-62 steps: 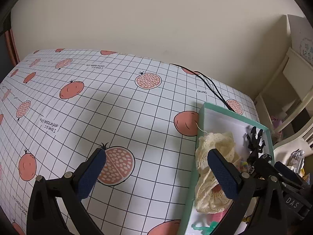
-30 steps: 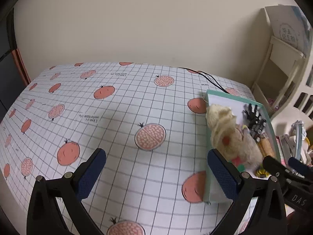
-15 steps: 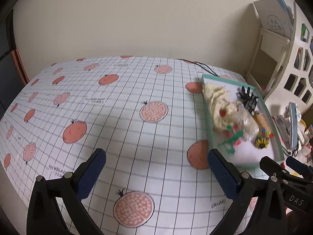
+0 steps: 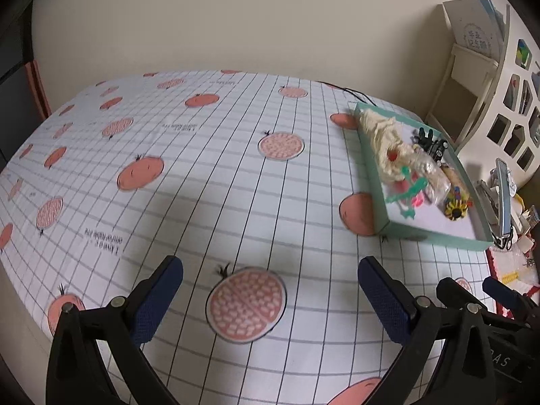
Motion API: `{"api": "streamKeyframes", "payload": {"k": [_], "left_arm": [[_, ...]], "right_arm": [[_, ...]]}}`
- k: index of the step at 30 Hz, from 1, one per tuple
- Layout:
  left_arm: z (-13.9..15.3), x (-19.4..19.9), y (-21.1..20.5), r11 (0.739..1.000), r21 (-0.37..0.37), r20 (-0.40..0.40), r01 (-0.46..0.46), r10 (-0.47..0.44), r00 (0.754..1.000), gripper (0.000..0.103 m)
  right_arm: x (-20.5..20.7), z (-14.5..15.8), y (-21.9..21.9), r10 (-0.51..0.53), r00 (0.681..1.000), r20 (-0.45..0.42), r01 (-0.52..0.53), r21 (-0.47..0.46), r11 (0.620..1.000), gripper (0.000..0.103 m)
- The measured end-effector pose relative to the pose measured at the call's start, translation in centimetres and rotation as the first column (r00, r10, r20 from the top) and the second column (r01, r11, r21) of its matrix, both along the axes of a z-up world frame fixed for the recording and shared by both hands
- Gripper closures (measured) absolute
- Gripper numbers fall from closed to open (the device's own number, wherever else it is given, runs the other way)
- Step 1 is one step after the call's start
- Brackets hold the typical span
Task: Organize objects
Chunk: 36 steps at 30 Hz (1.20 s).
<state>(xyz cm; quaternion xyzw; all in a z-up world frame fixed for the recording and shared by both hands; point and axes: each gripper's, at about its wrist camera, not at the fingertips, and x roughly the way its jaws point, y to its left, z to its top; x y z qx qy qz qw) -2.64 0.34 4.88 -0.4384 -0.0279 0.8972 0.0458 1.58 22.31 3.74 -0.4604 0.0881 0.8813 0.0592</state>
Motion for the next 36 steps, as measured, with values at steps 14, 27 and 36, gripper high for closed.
{"api": "streamKeyframes", "payload": {"k": [14, 27, 36], "left_arm": [[-2.9, 2.1, -1.3, 0.999, 0.017, 0.036, -0.030, 0.029, 0.999, 0.000], [-4.8, 2.4, -1.6, 0.999, -0.029, 0.075, -0.029, 0.031, 0.997, 0.000], [-5.4, 2.4, -1.5, 0.998, -0.056, 0.084, -0.022, 0.027, 0.996, 0.000]], "right_arm": [[1.7, -3.5, -1.7, 0.020, 0.999, 0.038, -0.021, 0.035, 0.999, 0.000], [2.1, -4.0, -0.9, -0.015, 1.000, 0.026, 0.013, 0.060, 0.998, 0.000], [2.3, -4.3, -1.0, -0.024, 1.000, 0.018, 0.022, 0.095, 0.995, 0.000]]}}
